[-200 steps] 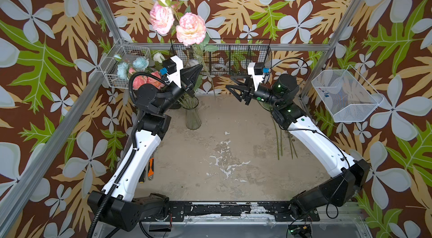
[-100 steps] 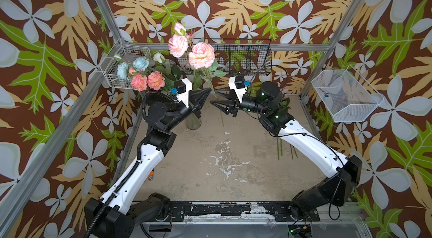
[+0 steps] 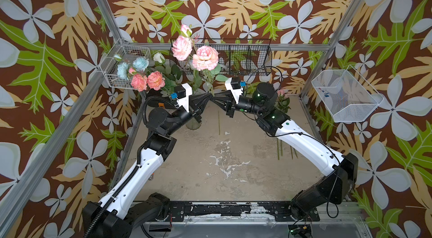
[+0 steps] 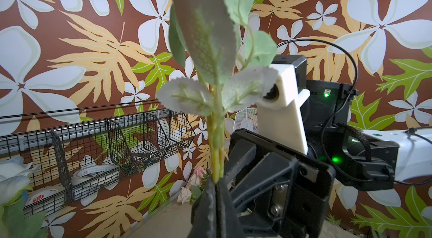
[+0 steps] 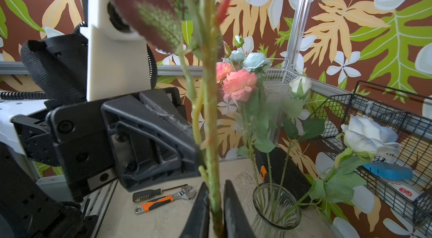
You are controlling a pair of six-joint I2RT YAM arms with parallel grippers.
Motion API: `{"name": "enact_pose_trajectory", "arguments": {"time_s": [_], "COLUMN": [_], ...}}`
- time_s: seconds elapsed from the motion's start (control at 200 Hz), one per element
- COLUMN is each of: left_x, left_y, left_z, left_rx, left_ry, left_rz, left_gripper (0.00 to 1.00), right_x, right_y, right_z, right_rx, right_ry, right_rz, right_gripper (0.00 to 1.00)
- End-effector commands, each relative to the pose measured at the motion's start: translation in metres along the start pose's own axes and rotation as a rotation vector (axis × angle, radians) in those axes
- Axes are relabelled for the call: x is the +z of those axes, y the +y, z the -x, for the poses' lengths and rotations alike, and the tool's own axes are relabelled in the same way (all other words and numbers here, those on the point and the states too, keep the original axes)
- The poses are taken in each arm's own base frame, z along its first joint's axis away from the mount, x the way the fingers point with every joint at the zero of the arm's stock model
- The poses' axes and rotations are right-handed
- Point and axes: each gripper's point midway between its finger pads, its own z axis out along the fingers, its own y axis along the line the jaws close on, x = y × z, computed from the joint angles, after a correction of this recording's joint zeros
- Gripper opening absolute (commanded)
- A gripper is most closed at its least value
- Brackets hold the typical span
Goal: Pick out pink flowers from the vase
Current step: Place the flower at the center of the board.
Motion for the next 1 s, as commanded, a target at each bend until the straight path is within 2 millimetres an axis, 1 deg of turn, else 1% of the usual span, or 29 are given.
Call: {"name": "enact_pose_trajectory", "arguments": {"time_s": [0.0,0.04,0.075,0.155,0.23,0.305,0.325,0.36,0.4,0.45,0.525,0.576,0.606,0.641,0.701,0.776,0.836,0.881,0.911,0.926,0.956,0.996], "left_x": [-0.002,-0.003,-0.004,-0.006,-0.011,-0.017,-0.019,-0.022,-0.026,-0.033,-0.045,-0.054,-0.059,-0.063,-0.068,-0.073,-0.078,-0.082,-0.085,-0.086,-0.088,-0.090], "left_y": [-0.002,-0.002,-0.003,-0.003,-0.006,-0.009,-0.010,-0.009,-0.008,-0.007,-0.002,0.000,0.000,0.000,-0.003,-0.011,-0.016,-0.020,-0.023,-0.025,-0.027,-0.030], "left_z": [0.010,0.010,0.011,0.013,0.016,0.017,0.016,0.017,0.014,0.010,0.000,-0.007,-0.015,-0.022,-0.040,-0.062,-0.077,-0.087,-0.093,-0.095,-0.101,-0.108], "left_rx": [0.010,0.011,0.014,0.021,0.034,0.042,0.043,0.045,0.042,0.037,-0.002,-0.038,-0.052,-0.075,-0.124,-0.184,-0.226,-0.250,-0.258,-0.260,-0.269,-0.274], "left_ry": [-0.041,-0.045,-0.050,-0.067,-0.088,-0.107,-0.107,-0.115,-0.121,-0.133,-0.149,-0.169,-0.170,-0.167,-0.133,-0.086,-0.058,-0.039,-0.031,-0.029,-0.016,0.000], "left_rz": [0.002,0.004,0.002,0.008,0.004,0.004,0.006,0.016,0.033,0.051,0.097,0.122,0.124,0.124,0.111,0.075,0.067,0.065,0.062,0.061,0.064,0.063], "left_gripper": [0.00,0.00,0.00,0.18,0.30,0.44,0.46,0.51,0.60,0.64,0.66,0.67,0.68,0.68,0.69,0.69,0.69,0.69,0.70,0.70,0.70,0.70], "right_x": [-0.001,-0.001,-0.001,-0.001,-0.003,-0.006,-0.008,-0.010,-0.013,-0.017,-0.024,-0.030,-0.035,-0.042,-0.056,-0.083,-0.108,-0.131,-0.146,-0.154,-0.170,-0.193], "right_y": [-0.003,-0.005,-0.008,-0.014,-0.016,-0.015,-0.014,-0.018,-0.019,-0.021,-0.023,-0.026,-0.028,-0.032,-0.043,-0.065,-0.085,-0.102,-0.112,-0.117,-0.126,-0.139], "right_z": [0.008,0.007,0.006,0.005,0.006,0.007,0.007,0.008,0.007,0.008,0.008,0.006,0.003,0.001,-0.006,-0.018,-0.028,-0.035,-0.036,-0.041,-0.043,-0.046], "right_rx": [-0.010,-0.006,0.001,0.019,0.033,0.035,0.035,0.034,0.030,0.028,0.015,0.011,0.009,0.011,0.032,0.084,0.130,0.153,0.158,0.165,0.165,0.168], "right_ry": [-0.026,-0.023,-0.019,-0.011,-0.011,-0.017,-0.018,-0.018,-0.017,-0.014,-0.002,0.012,0.021,0.030,0.059,0.105,0.154,0.211,0.240,0.270,0.308,0.358], "right_rz": [-0.024,-0.037,-0.051,-0.083,-0.098,-0.114,-0.114,-0.145,-0.163,-0.187,-0.222,-0.256,-0.275,-0.304,-0.364,-0.472,-0.582,-0.700,-0.779,-0.818,-0.891,-1.000], "right_gripper": [0.09,0.01,0.00,0.00,0.00,0.00,0.00,0.00,0.00,0.00,0.00,0.00,0.00,0.00,0.00,0.00,0.00,0.00,0.00,0.00,0.00,0.00]}}
